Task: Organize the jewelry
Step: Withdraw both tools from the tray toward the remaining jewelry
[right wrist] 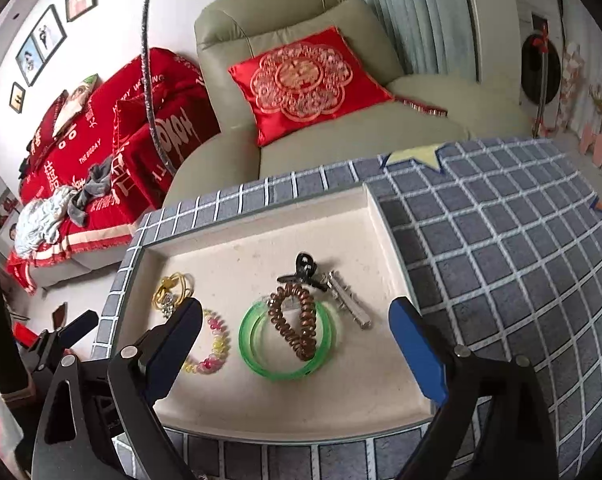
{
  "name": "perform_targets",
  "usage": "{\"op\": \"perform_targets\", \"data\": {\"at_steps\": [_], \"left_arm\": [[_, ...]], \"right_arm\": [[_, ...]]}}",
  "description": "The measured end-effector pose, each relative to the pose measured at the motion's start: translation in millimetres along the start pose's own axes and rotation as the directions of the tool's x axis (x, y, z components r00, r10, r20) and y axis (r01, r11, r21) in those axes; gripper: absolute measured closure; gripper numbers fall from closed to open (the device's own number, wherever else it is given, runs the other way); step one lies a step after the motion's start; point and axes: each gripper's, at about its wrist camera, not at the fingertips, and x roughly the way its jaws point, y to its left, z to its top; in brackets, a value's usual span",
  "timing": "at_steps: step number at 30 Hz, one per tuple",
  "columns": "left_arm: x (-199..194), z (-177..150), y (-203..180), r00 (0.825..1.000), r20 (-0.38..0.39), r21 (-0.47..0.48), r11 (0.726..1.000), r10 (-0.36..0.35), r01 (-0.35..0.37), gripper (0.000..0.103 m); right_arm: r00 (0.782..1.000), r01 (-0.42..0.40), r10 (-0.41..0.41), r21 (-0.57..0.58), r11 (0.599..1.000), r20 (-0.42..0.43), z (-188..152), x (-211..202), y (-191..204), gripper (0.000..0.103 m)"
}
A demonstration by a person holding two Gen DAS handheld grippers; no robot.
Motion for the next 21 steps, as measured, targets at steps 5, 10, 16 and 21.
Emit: {"op": "perform_targets", "data": {"at_steps": [5,10,16,21], "left_arm": [[-3,-3,1,1.000,-0.001,0.007,1.000,0.016,-0.016,0.000],[-8,-8,2,1.000,0.002,0.019,1.000,0.007,-0.007,0.000],[-19,-16,7,1.000,-0.004,0.026,0.999,-0.022,0.022,0.000],[-40,-28,14,0.999,0.003,0.012,0.999,-0.045,0.045,0.000]], "right_arm": [[0.997,0.009,-0.010,-0.013,1.000,-0.073,1,4,3,0.007],[0.992,-0.013,0.013,-0.001,1.000,-0.122,-7,6,1,0.007],[0.992,-0.006,0.002,-0.032,0.999,-0.128,-16,-3,5,0.007],[0.993,-0.011,0.005,-0.052,0.999,-0.117,-25,-22,6,0.007]]}}
